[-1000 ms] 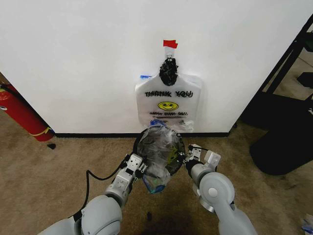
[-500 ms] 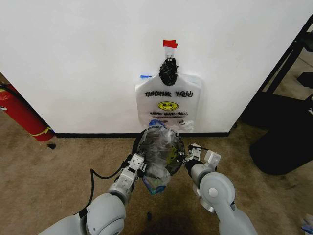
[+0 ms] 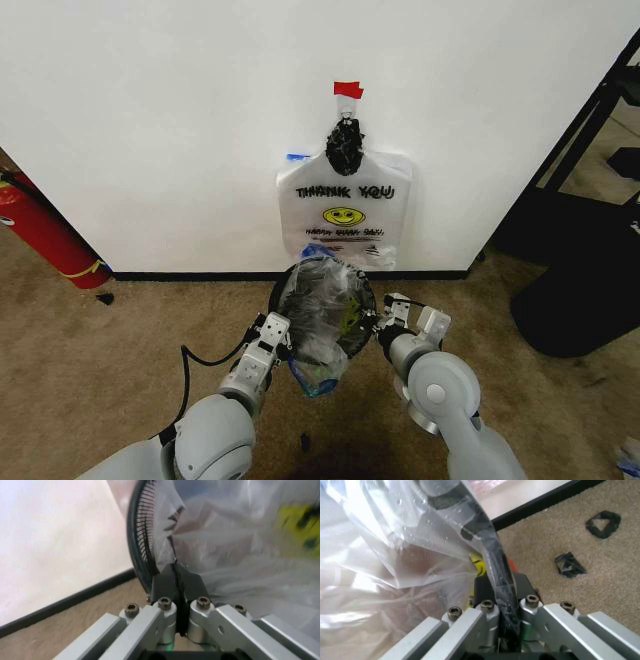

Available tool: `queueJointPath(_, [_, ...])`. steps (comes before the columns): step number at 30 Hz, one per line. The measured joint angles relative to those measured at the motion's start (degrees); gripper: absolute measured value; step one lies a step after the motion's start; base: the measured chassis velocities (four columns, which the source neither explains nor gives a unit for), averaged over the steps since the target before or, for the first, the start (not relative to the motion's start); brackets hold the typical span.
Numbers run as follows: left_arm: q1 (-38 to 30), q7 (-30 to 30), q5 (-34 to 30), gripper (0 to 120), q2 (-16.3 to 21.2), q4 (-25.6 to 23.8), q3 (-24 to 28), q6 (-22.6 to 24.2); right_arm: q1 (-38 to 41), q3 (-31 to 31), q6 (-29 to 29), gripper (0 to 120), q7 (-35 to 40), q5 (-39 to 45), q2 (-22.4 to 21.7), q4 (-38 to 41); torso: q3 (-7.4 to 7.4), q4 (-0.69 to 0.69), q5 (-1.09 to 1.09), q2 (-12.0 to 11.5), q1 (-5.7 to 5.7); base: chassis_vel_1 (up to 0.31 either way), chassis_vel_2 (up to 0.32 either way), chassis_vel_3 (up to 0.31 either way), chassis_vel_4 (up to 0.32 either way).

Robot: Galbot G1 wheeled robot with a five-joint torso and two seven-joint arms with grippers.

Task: Pick up the garbage bag from the wall and place it over the trash bin.

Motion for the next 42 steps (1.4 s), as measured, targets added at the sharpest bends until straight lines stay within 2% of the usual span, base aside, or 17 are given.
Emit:
queueJointPath(1, [0.0, 0.0, 0.0, 0, 0.0, 0.0, 0.0, 0.0, 0.0, 0.0, 0.0, 0, 0.0, 0.0, 0.0, 0.0, 0.00, 0.00, 0.00, 0.0, 0.00, 0.000, 0.000, 0.000, 0.000])
queueJointPath(3, [0.9, 1.1, 0.0, 0, 0.2, -1.1, -0.9, -3.6, 0.2, 0.4, 0.3, 0, 0.0, 0.3, 0.0, -0.6, 0.00, 0.00, 0.01, 0.0, 0.00, 0.000, 0.000, 0.000, 0.000])
queueJointPath(5, [1.7, 1.7, 0.0, 0, 0.5, -2.1, -2.4, -5.3, 0.4, 0.8, 0.5, 0, 0.1, 0.7, 0.1, -1.1, 0.00, 0.00, 0.01, 0.0, 0.00, 0.000, 0.000, 0.000, 0.000])
queueJointPath(15, [2.5, 1.1, -2.0, 0, 0.6, -2.0, -7.6, -6.7, 0.3, 1.2, 0.6, 0, 0.1, 1.0, 0.4, -1.8, 0.00, 0.00, 0.01, 0.0, 0.00, 0.000, 0.000, 0.000, 0.000])
queueJointPath(28, [0.9, 0.9, -2.9, 0, -0.7, 9.1, -9.1, -7.3, -1.7, 2.3, 0.5, 0, -0.1, 6.0, -0.6, 1.9, 0.00, 0.00, 0.00, 0.0, 0.00, 0.000, 0.000, 0.000, 0.000])
queueJointPath(36, [1.4, 2.2, -2.7, 0, -1.7, 12.5, -8.2, -9.7, -3.8, 3.6, 0.5, 0, -2.3, 8.5, -1.3, 4.3, 0.00, 0.00, 0.01, 0.0, 0.00, 0.000, 0.000, 0.000, 0.000])
queueJointPath(42, [1.9, 2.6, -2.8, 0, -2.3, 12.4, -7.9, -12.4, -5.1, 4.3, 0.6, 0, -2.6, 8.5, -1.5, 4.8, 0.00, 0.00, 0.01, 0.0, 0.00, 0.000, 0.000, 0.000, 0.000])
